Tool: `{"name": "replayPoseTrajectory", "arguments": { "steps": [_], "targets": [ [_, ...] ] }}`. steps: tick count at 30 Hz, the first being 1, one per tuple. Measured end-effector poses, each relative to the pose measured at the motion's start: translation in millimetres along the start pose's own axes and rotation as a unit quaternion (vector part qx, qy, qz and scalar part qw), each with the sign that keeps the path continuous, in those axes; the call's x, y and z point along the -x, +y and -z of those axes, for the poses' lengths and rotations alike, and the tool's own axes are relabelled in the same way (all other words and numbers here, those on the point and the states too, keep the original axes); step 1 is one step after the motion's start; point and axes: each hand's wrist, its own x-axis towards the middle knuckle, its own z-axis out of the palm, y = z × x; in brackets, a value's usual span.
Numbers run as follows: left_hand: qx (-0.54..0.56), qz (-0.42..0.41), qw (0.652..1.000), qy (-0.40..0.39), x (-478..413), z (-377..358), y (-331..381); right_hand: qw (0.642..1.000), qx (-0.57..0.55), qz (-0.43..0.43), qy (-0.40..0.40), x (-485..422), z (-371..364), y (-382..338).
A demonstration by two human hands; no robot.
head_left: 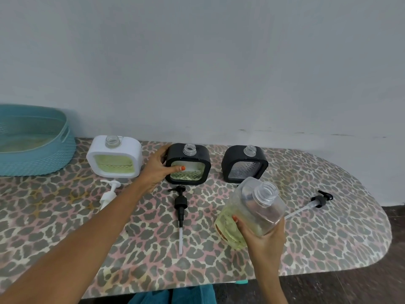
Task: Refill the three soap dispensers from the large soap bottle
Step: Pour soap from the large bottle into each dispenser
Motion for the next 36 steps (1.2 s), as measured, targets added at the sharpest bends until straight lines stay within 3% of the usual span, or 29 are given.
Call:
{"name": "replayPoseTrajectory", "arguments": {
  "steps": [9,14,17,19,22,26,32,36],
  "targets": [
    [-0.087,-0.02,0.996,0.009,2.8,0.2,2.0,0.999,0.029,0.021,-0.004,0.2,1.4,-0.3],
    [-0.182,-0.147,0.971,0.046,8.8,-13.8,24.9,0.999,0.043,0.029,-0.011,-0.5,1.7,1.0],
    [-0.172,-0.237,0.955,0.05,9.9,-37.1,50.0,0.999,0.037,0.029,-0.009,-0.6,2.2,2.4],
    [-0.136,-0.253,0.958,0.007,8.5,-58.3,62.1,0.999,0.02,0.025,-0.015,-0.4,1.6,0.2],
    [-0.066,-0.2,0.975,-0.071,4.4,-96.7,68.8,0.999,0.008,0.02,-0.026,-0.2,1.6,-0.9],
    [-0.19,-0.117,0.967,-0.124,-14.5,-131.7,48.4,1.0,0.001,0.002,-0.012,0.2,0.8,1.3],
    [-0.242,-0.023,0.966,-0.09,-39.7,-154.5,15.9,1.0,0.01,-0.006,-0.007,-1.3,0.0,5.5],
    [-0.224,-0.018,0.973,-0.06,-43.0,-156.6,11.6,1.0,0.014,-0.006,-0.002,-1.1,-0.4,9.7]
  ]
}}
